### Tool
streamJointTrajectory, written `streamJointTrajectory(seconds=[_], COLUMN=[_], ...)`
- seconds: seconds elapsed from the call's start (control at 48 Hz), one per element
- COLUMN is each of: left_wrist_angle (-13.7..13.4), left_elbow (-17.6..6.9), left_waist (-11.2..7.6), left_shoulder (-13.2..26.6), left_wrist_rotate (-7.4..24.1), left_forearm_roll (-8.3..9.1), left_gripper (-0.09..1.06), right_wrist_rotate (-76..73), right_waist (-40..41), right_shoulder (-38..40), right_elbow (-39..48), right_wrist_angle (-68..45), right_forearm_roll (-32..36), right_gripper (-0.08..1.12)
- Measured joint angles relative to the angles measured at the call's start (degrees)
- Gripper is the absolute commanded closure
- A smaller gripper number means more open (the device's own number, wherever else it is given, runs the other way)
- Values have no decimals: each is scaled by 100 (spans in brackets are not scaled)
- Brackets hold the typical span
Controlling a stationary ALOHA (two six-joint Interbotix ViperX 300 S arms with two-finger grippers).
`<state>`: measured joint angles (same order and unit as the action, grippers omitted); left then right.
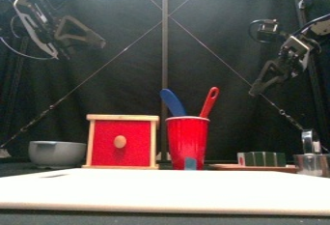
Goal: Place sushi on board then cut the sushi with the knife then place the pieces on the plate
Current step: Place the sushi on the board
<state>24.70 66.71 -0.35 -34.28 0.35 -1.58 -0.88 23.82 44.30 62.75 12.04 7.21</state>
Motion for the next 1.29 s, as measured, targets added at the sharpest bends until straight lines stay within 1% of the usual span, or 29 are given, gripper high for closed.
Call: streamJointTrajectory(seconds=[0.062, 0.104, 0.292, 0.646, 0.917, 1.292], left_wrist_angle=[26, 44, 53, 62, 62, 62], left_elbow=[0, 0, -9, 0, 0, 0], left_waist=[0, 9, 0, 18, 44, 62], left_shoulder=[53, 62, 123, 123, 123, 123], left_wrist_rotate=[0, 0, -9, -18, -26, -26], left_forearm_roll=[-9, 0, -9, 0, 0, 0], left_gripper=[59, 58, 57, 57, 57, 57], right_wrist_rotate=[18, 44, 26, 378, 879, 2197], right_waist=[0, 0, 18, 237, 563, 976], right_shoulder=[-53, -88, -378, -1160, -1767, -2435], right_elbow=[-53, -88, -272, -501, -694, -791], right_wrist_angle=[105, 185, 527, 1046, 1090, 1169], right_forearm_roll=[176, 255, 422, 457, 237, -791], right_gripper=[1, -1, 1, 2, 2, 2])
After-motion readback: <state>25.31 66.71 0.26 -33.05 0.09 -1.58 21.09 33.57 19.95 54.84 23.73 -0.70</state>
